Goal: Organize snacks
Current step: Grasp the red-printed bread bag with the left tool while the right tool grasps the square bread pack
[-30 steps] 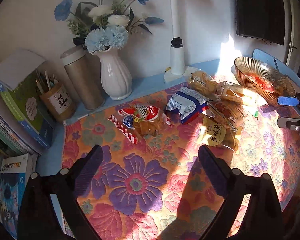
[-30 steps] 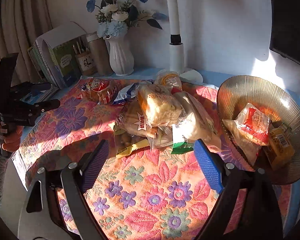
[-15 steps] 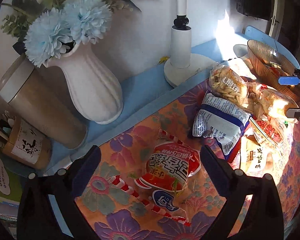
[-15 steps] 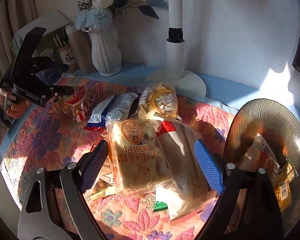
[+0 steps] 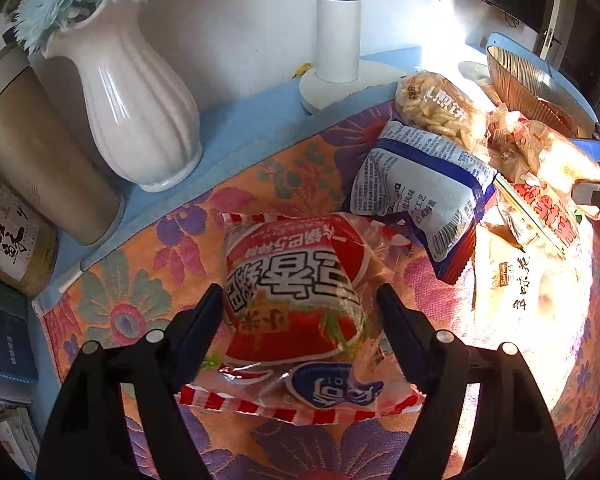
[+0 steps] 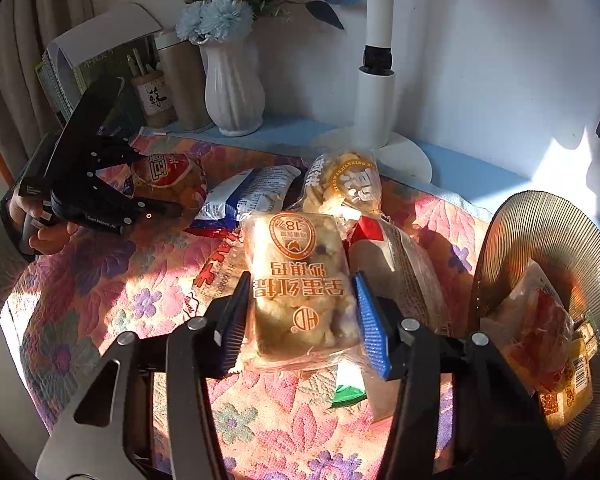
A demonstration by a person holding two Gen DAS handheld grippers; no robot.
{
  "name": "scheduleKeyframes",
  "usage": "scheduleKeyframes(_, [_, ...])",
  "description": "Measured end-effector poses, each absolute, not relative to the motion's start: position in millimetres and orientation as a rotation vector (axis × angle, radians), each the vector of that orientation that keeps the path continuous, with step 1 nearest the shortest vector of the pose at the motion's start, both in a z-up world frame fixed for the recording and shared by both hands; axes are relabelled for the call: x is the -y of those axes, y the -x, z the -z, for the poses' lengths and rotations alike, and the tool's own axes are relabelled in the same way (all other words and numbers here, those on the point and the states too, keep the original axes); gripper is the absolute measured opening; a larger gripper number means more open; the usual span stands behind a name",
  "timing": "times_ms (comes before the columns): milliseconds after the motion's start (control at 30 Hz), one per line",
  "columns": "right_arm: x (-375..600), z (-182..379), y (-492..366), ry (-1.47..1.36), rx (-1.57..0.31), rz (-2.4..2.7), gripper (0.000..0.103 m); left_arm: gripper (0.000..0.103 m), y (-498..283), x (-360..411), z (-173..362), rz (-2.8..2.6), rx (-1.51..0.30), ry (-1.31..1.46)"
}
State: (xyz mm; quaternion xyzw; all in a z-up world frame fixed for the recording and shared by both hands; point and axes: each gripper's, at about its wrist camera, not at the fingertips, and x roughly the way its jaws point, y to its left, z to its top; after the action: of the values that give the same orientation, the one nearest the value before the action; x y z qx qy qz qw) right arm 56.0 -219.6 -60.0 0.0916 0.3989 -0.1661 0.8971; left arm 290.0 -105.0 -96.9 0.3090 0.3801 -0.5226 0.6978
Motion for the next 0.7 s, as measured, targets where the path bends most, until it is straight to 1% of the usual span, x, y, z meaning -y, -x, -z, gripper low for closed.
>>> scheduleKeyframes(133, [204.6,52.9,-34.5,-0.209,-0.787,0.34,0.048,0.073,-274.2,73.8,92.4,1.105,-0.838,-0.539])
scheduleKeyframes(333, [166.4,39.0,26.5,-0.176,-0.743,0.382,0.048,0.073,-205.3,25.4,66.4,1.079,-0.793,-0.41])
scheduleKeyframes(433, [153.1,51.2,56.8,-0.193,-0.769,0.424,0.048,0.073,-166.6,12.9,70.3,1.072,-0.809,-0.356])
scheduleKeyframes(567, [150.2,82.1,82.7,-0.24,-0.847,0.471,0.048,0.073,-122.2,4.5,82.0,1.052,-0.812,-0.337])
scheduleKeyframes(700, [151.3,100.5,94.6,-0.271,-0.859,0.485,0.046,0.073,-98.4,1.7,87.9,1.043,-0.823,-0.319])
